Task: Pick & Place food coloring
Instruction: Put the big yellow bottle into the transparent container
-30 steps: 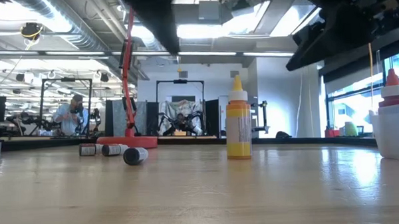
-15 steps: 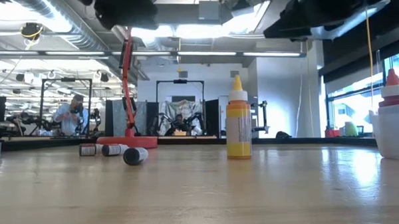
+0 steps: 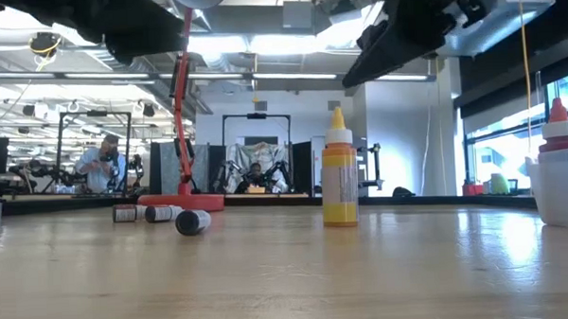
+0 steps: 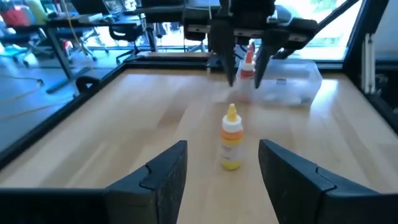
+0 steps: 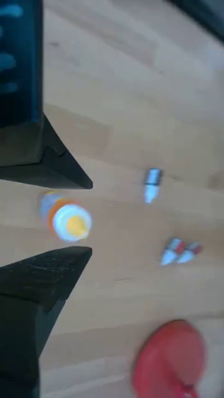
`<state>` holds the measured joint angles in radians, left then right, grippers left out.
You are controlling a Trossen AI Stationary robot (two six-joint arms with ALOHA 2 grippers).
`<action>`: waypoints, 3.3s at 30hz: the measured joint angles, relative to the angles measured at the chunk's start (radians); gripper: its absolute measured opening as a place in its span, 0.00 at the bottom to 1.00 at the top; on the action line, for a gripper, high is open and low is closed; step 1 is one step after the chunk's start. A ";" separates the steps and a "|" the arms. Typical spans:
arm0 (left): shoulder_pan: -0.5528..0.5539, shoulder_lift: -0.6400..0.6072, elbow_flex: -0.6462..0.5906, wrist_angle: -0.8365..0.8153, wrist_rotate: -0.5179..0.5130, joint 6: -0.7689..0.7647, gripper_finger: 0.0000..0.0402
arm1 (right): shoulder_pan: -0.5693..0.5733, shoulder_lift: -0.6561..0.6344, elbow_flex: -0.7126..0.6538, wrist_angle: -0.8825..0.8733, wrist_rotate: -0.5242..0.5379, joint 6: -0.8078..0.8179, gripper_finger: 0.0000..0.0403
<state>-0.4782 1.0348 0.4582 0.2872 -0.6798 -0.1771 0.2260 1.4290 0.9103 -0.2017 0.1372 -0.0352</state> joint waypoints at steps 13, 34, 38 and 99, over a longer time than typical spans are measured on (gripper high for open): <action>-0.001 -0.010 -0.017 0.000 0.112 -0.049 0.48 | -0.061 0.177 0.219 -0.139 -0.086 -0.073 0.40; -0.005 -0.010 -0.017 -0.007 0.315 -0.048 0.49 | -0.059 0.194 0.240 -0.176 -0.056 -0.050 0.66; -0.005 -0.010 -0.017 -0.007 0.315 -0.047 0.48 | -0.059 0.194 0.240 -0.183 0.012 0.065 0.66; -0.005 -0.010 -0.016 -0.008 0.202 0.016 0.48 | 0.389 -0.136 0.230 -0.724 0.186 0.801 0.30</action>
<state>-0.4828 1.0253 0.4423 0.2787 -0.4778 -0.1616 0.6148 1.2932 1.1400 -0.9253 0.3233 0.7659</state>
